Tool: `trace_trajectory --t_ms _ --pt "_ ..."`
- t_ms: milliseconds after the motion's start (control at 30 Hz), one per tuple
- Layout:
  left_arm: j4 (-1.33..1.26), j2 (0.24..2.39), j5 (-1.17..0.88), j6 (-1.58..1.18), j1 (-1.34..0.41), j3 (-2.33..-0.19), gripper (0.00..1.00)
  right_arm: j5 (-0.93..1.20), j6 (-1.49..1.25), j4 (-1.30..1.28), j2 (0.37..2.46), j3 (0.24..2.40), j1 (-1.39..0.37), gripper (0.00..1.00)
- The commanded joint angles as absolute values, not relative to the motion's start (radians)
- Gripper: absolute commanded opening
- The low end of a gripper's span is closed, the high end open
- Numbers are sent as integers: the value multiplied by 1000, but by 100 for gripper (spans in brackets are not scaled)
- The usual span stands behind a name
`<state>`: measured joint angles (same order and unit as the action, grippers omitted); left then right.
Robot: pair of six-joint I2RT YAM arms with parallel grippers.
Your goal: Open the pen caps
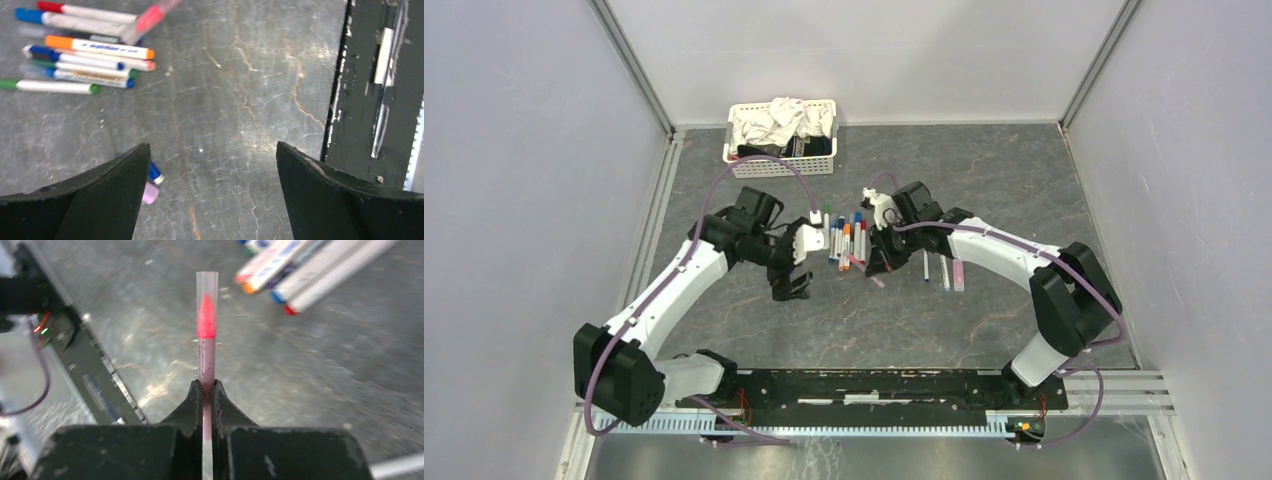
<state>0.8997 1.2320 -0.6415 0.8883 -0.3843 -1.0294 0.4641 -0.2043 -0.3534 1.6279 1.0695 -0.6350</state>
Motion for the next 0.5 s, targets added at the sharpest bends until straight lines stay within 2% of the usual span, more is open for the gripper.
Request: trace_trajectory --t_ms 0,300,467 --pt "856 1186 -660 971 -459 -978 100 759 -143 -362 1606 1078 -681 0" --pt "832 1180 -688 1002 -506 -944 100 922 -161 -291 1652 1086 -739 0" --pt "870 1192 -730 1040 -519 -953 92 973 -168 -279 1680 1126 -758 0"
